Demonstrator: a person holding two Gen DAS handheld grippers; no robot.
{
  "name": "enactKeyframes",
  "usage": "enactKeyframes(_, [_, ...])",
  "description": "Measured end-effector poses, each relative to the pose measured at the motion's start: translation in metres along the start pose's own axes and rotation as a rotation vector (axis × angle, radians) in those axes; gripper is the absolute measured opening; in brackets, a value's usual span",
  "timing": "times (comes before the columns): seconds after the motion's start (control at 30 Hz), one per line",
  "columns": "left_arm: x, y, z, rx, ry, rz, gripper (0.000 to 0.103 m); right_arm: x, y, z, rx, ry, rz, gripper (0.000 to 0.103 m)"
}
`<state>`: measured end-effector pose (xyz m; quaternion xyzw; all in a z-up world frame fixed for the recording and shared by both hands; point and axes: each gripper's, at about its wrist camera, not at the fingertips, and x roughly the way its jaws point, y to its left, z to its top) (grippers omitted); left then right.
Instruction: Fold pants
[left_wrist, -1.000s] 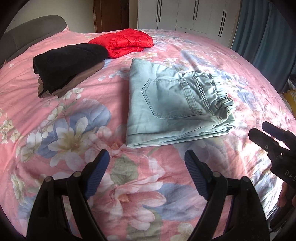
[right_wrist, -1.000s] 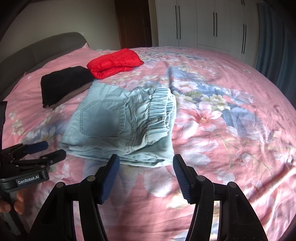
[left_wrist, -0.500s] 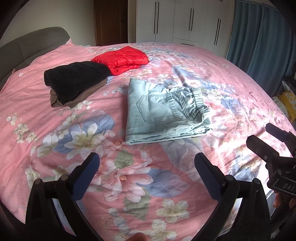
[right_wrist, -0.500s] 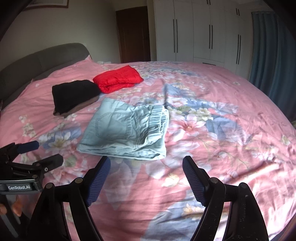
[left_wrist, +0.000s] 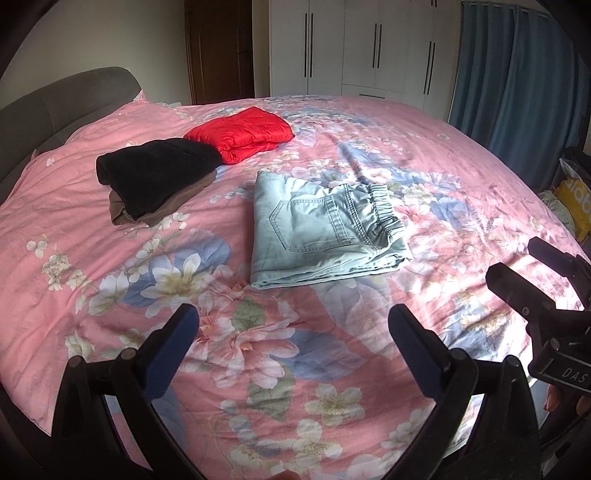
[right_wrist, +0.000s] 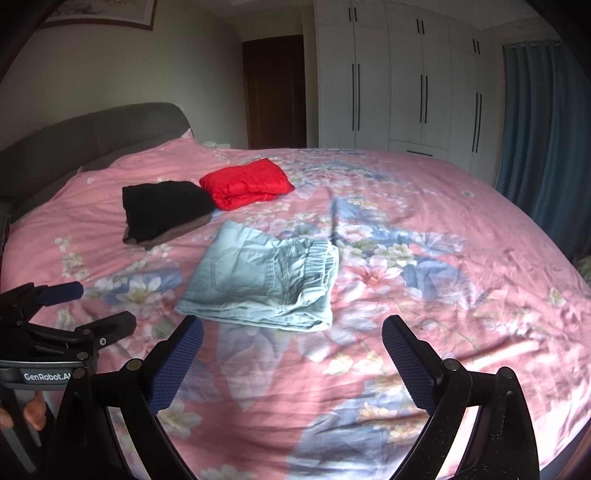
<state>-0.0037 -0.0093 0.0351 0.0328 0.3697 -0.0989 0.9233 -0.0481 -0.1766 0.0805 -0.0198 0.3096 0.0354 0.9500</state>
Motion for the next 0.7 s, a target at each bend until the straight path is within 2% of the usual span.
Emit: enactKeyframes(0.7, [0.0015,-0.0099,0.0001,0.013,0.009,-0.004,0.102,-0.0027,-0.0015,-0.0033,0.011,0.008,0.002,0.097])
